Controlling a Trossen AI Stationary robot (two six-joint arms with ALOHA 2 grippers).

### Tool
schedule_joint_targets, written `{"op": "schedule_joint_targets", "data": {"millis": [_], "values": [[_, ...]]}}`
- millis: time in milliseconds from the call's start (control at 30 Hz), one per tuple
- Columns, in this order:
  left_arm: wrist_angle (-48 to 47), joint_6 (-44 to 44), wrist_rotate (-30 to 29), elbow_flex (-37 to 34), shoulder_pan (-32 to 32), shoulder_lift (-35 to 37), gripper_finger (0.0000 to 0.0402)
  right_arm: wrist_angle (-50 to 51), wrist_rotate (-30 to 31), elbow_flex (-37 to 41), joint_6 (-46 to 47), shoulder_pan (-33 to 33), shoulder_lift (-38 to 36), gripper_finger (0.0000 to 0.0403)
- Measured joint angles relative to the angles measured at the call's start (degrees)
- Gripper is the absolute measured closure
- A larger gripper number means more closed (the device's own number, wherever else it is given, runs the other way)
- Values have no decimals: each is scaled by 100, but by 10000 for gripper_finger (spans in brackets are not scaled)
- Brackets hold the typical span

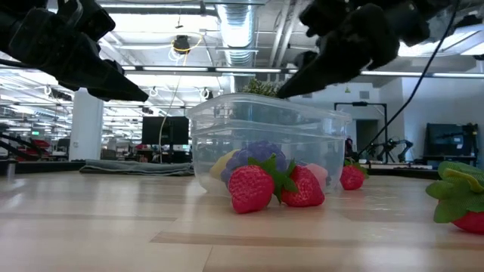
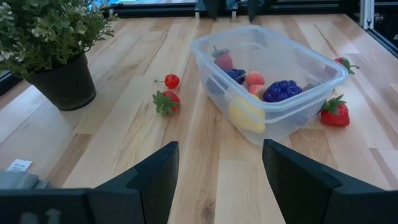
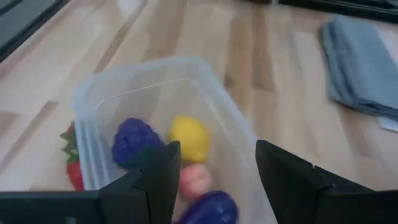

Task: Pick and placing Produce into tupperware
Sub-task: Put the cherry into the transparent

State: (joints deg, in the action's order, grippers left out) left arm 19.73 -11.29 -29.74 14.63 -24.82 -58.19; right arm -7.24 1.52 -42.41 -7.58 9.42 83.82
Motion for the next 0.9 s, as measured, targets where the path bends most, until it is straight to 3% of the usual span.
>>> {"op": "schedule_joint_targets", "data": {"millis": [167, 433, 733, 900], "values": [[15, 8, 0, 0, -1, 1, 178, 1030, 0, 15, 77, -186, -626, 177], [-25, 27, -2, 0, -2, 1, 178, 1537, 5, 572, 287, -638, -1435, 188], [-95, 107, -2, 0, -1, 2, 178, 864, -12, 1363, 246, -1442, -1459, 198], [-117, 107, -2, 0, -2, 2, 178, -102, -515, 1653, 104, -1824, -1130, 198]]}}
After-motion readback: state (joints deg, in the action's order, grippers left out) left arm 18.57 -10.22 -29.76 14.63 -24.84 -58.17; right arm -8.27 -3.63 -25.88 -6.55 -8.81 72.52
